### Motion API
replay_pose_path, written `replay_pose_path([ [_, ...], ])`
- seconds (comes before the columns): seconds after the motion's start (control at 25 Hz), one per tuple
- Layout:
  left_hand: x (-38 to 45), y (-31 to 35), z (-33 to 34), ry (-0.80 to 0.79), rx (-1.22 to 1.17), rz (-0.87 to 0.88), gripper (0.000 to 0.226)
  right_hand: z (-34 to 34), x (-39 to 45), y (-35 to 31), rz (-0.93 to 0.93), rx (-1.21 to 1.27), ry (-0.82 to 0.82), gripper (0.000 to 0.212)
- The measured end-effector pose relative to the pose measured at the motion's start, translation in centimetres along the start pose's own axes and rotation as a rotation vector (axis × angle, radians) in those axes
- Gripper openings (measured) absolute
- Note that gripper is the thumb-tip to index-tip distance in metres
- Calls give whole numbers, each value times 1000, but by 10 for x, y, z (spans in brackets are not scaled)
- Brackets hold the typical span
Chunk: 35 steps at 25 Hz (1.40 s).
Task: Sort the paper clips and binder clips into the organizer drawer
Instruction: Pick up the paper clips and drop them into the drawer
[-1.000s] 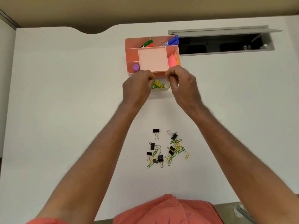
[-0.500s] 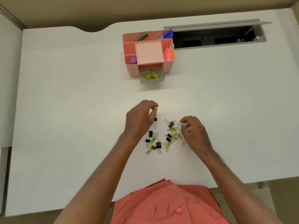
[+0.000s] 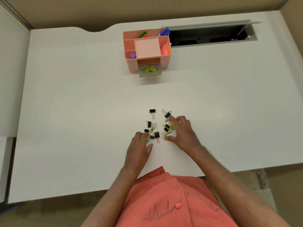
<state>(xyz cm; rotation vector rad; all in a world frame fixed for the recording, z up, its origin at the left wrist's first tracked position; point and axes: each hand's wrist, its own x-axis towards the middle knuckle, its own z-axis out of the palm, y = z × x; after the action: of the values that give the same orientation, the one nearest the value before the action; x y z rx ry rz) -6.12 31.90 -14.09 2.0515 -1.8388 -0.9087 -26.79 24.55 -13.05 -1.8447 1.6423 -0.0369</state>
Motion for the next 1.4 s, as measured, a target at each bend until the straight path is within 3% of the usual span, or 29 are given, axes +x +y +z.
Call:
replay_pose_path([
  [0.12,7,4,1,3,25,-1,42,4,5,0,10,100,74,70],
  [0.44,25,15,0,30,91,-23,18,2,6,5,7,135,151,18],
  [0.84,23,19,3,22,144,-36,28,-3,7,10,72,250,124,13],
  [1.2,26,25,-12,-55,328,-20,25,-26,13,1,302,924,79,10],
  [1.4,25,18,-8,-17,325,45,22,-65,40,-31,200,913,153,8],
])
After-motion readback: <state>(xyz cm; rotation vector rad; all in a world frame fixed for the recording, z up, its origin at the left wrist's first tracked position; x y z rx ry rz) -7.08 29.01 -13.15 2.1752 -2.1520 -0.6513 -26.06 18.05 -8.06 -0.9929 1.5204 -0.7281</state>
